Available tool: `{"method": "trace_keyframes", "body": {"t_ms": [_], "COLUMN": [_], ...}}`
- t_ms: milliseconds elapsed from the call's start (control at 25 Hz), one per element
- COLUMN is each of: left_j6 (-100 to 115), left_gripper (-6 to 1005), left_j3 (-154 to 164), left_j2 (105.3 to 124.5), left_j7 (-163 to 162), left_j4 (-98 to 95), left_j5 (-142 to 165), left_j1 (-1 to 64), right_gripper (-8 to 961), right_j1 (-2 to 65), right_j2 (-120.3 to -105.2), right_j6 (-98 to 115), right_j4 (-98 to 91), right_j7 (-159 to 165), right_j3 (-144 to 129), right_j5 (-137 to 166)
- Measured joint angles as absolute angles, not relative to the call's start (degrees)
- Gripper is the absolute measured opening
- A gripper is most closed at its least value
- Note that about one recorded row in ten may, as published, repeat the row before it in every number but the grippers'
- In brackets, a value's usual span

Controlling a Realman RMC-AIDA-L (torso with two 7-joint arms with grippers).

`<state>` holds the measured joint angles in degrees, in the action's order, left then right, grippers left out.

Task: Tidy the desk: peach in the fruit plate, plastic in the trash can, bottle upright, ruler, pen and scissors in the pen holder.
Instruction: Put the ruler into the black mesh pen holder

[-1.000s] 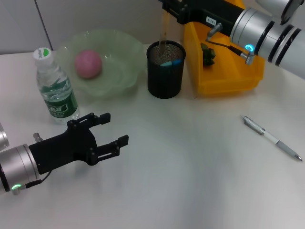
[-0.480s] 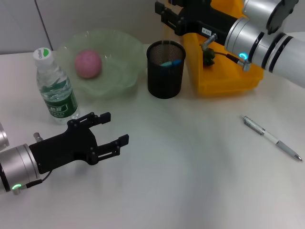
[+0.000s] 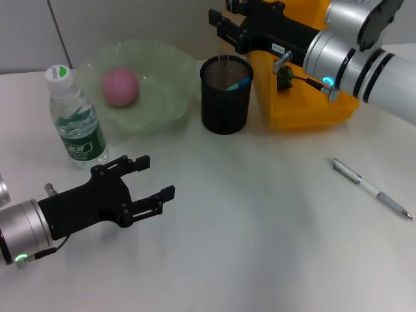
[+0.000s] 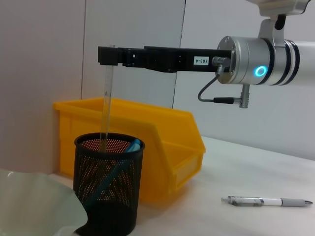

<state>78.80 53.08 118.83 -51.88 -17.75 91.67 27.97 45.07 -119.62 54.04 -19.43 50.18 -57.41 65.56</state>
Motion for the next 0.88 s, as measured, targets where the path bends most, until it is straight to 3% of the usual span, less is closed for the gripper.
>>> {"method": "trace_keyframes", "body": {"t_ms": [280,880], "left_j6": [79.02,79.72], "left_gripper": [796,796], "left_j3": [53.16,53.52], "left_j2": [118.83,118.64], "left_j7": [-51.59,-51.26], "left_j4": [-17.75,-17.75], "left_j5": [91.67,91.68], "left_j1": [27.77,26.99], "right_gripper": [383,660], "right_j1": [45.06,42.77], "right_j2": [-119.62,-119.66], "right_j6": [54.0,58.58], "right_j4": [-19.33,-20.1], "right_j7": [50.18,50.29], "right_j3": [-57.49,-59.55], "right_j5": [65.88,59.9]}}
